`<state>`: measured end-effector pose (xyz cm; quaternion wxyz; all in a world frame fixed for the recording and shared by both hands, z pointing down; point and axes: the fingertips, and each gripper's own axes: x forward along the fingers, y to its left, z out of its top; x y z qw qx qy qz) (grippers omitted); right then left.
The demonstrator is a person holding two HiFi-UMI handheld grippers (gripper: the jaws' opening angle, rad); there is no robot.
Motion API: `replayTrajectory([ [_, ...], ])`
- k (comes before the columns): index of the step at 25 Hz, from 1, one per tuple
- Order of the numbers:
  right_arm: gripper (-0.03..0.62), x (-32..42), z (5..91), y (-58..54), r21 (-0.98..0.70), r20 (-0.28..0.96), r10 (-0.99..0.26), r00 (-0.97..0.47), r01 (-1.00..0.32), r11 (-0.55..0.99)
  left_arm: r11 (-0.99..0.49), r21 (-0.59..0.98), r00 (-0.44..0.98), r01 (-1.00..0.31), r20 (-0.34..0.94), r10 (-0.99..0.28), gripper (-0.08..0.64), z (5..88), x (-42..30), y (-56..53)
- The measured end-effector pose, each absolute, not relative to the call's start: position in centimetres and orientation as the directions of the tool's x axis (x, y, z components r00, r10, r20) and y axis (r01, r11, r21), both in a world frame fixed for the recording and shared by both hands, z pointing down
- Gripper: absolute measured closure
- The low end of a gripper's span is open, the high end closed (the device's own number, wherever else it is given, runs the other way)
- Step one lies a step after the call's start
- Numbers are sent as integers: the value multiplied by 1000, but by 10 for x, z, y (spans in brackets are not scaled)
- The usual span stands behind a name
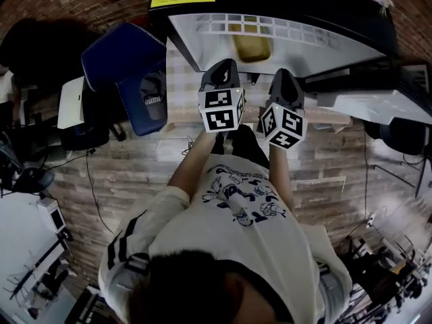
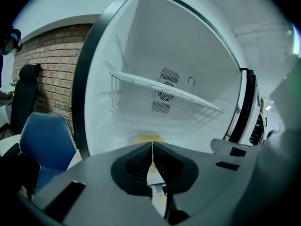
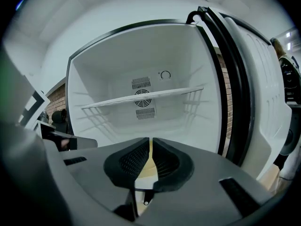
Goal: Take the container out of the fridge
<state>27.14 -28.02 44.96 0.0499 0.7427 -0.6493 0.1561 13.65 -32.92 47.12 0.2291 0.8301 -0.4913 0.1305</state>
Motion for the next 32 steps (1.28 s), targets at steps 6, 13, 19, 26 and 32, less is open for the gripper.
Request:
replayTrajectory([
  [6, 549, 286, 456, -298, -124, 316, -948, 41, -989, -84, -347, 255, 430, -903, 488, -759, 540, 489, 153, -340],
  [13, 549, 304, 467, -311, -131, 337, -941, -12, -991, -35, -279, 260, 379, -925, 541, -751, 518, 511, 167, -352],
  [19, 549, 304, 470, -320, -139, 341, -938, -60, -990, 13, -225, 283, 354, -932, 584, -731, 448, 533, 172, -363],
  [26, 549, 300, 472, -324, -134, 347, -933, -101, -989, 58, -170, 253, 296, -952, 633, -715, 445, 560, 175, -380],
  [32, 549, 301, 479, -325, -138, 360, -925, -124, -987, 78, -141, 239, 267, -961, 666, -697, 445, 575, 180, -385],
])
